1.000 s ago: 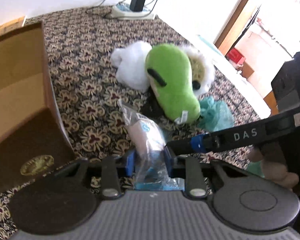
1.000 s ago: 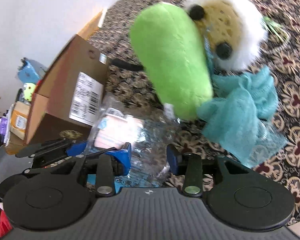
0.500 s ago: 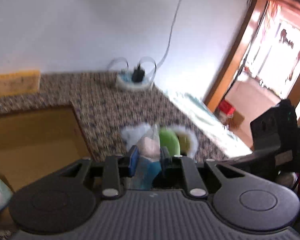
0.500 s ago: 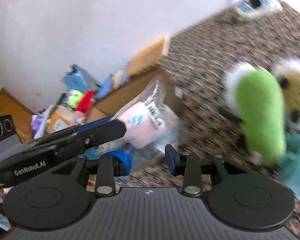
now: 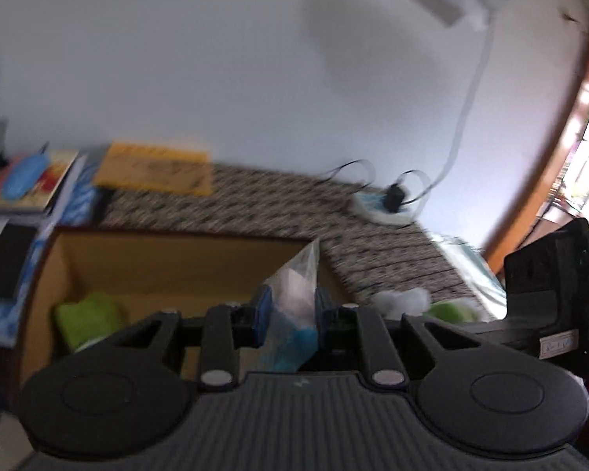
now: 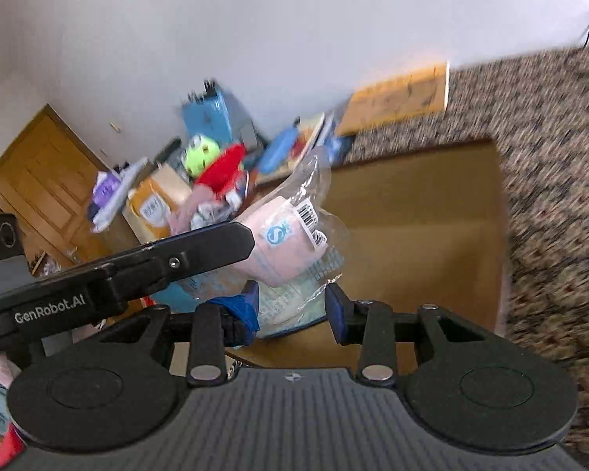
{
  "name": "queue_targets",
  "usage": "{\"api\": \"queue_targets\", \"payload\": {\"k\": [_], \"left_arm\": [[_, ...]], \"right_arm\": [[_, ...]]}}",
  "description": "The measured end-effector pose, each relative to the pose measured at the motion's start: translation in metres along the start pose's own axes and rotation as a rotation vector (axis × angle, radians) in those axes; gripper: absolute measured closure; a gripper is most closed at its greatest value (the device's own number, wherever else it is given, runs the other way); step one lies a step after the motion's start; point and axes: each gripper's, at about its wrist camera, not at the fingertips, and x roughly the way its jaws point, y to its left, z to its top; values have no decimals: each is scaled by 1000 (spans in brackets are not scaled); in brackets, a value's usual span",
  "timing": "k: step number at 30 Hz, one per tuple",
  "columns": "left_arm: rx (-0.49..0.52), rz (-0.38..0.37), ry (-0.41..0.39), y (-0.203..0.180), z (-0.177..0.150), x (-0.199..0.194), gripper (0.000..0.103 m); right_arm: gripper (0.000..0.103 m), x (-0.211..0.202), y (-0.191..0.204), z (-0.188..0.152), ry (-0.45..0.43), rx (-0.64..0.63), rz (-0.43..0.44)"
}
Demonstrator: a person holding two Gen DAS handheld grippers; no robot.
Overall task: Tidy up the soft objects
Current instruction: 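Carry the plastic bag into the box and open the right gripper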
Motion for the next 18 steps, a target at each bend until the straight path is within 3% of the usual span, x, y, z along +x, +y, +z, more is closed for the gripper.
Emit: {"api": "queue_targets", "payload": {"k": [6,11,13,14,16,18], "left_arm": [[-97,59,86,51,-14,9,87],[-112,142,154,77,-29,16,80],[-121,168,166,85,-31,16,73],[-121,178,166,88,-32,14,62],[-113,198,158,90,-32,13,53],[-100,203,155,91,-29,9,52]], "right_arm": [[82,42,9,-16,84,28,-21],[82,45,15,-23,85,37,-39],[82,44,16,-23,75,49,-39],[82,42,15,-23,67,59,-36],[82,37,13,-23,51,73,-42],[82,35,14,-24,35,75,-53]]}}
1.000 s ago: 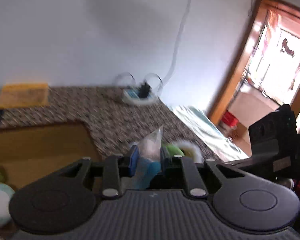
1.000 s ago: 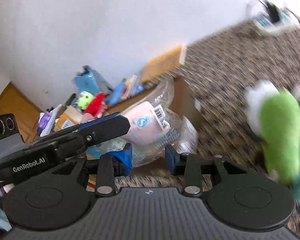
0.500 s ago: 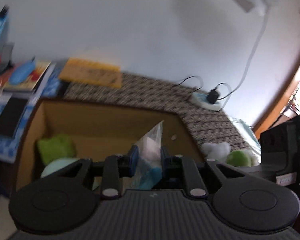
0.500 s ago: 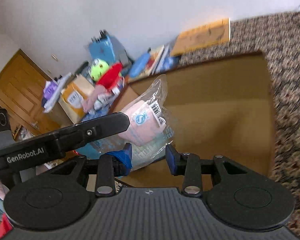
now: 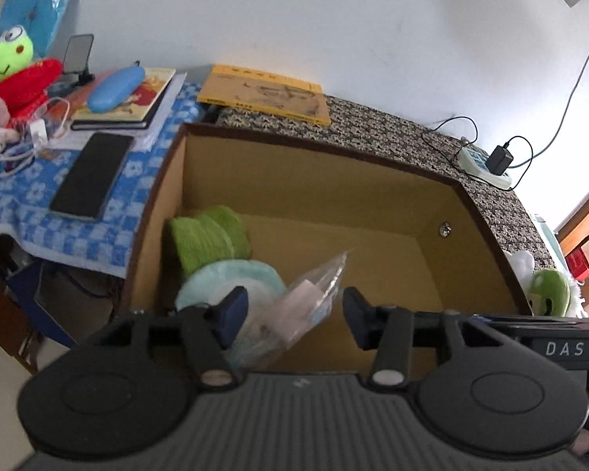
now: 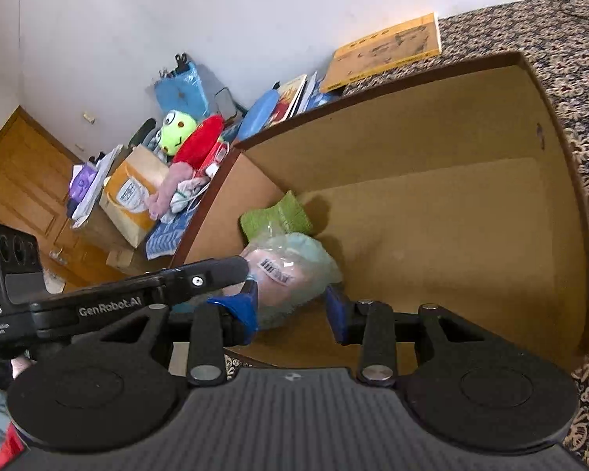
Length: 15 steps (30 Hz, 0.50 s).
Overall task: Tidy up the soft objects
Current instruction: 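Carry the plastic bag into the box and open the right gripper, then move the right gripper back toward the green plush toy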
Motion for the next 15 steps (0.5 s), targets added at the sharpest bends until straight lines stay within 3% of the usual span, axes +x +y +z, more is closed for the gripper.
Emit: {"api": "queue_targets", "payload": {"k": [9,15], "left_arm": [[108,31,-93,-27,21,-29,49],[216,62,-107,-62,16,-32,49]], "right_arm": [[82,-23,6,-7,-73,-6,-36],[82,-40,13,-16,-143,-56,-87]]}}
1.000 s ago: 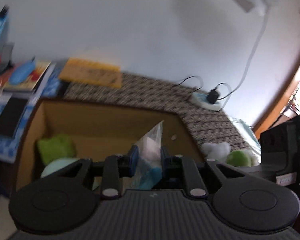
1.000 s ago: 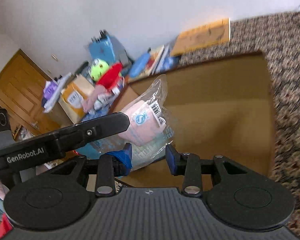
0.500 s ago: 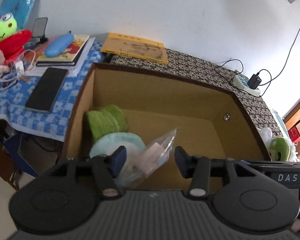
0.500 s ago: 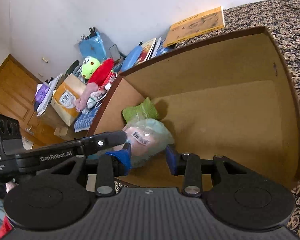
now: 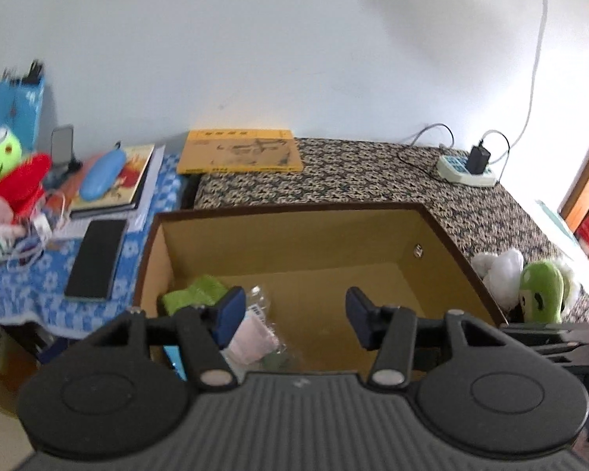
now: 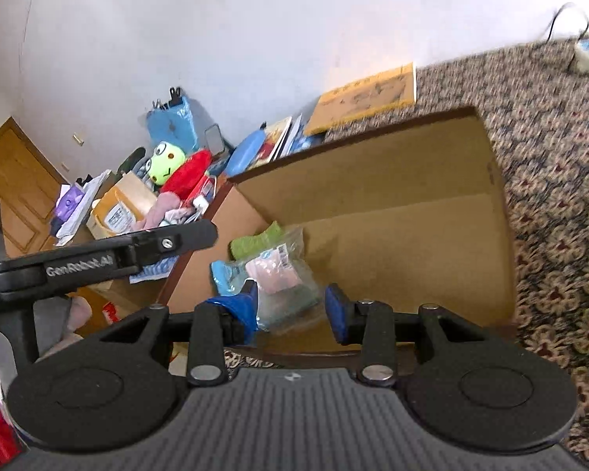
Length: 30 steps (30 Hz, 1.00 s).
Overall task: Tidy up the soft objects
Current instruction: 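Move the right gripper back toward the green plush toy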
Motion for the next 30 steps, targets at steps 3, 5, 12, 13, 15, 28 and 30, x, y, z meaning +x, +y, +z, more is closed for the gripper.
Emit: {"api": "queue_targets", "payload": {"k": [3,5,12,13,15,28,30], "left_arm": [[39,17,11,-17,0,3,49],[46,19,32,-27,0,7,49],[77,72,103,-65,2,26,48],[80,77,108,-71,1,27,48],[85,85,117,-81,2,31,47],[144,132,142,-145,-2,39,45],[146,138,147,-152,-3,40,45]], "right_arm": [[82,-12,1,-2,-48,-27,-29],[82,-20,-1,-3,-78,-34,-52],[82,-47,-23,-3,-139,5,-104],[82,-50,-25,-4,-141,10,-108],[82,-57,-31,-6,-141,17,-113],[82,-96,-65,-13,-147,56,-159],[82,-100,-70,-13,-149,51,-175]]}}
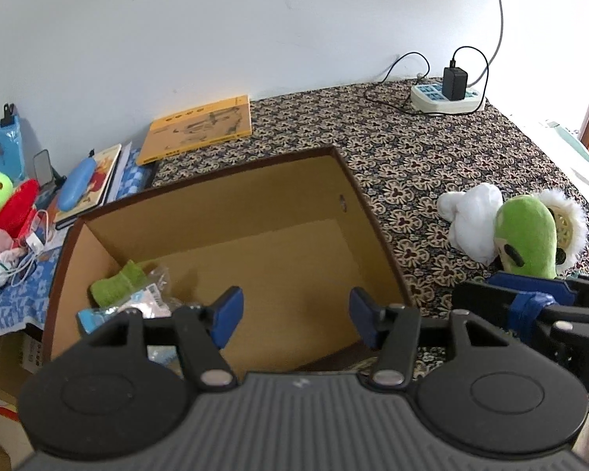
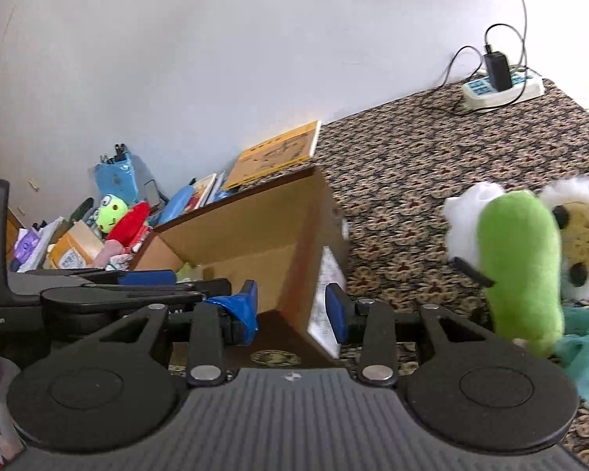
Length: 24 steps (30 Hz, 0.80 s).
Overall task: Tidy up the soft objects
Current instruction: 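Move the right gripper back toward the green plush toy, then grasp the green plush toy with the right gripper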
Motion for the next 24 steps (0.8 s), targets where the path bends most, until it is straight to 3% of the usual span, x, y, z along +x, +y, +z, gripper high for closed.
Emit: {"api": "queue_targets", "payload": {"k": [14,24], "left_arm": [[38,-25,19,-65,5,3,45],[72,-142,35,-118,9,10,45]], "right_arm": [[82,-21,-56,7,10,39,-52],[82,-41,-111,11,-6,94,-154]]}}
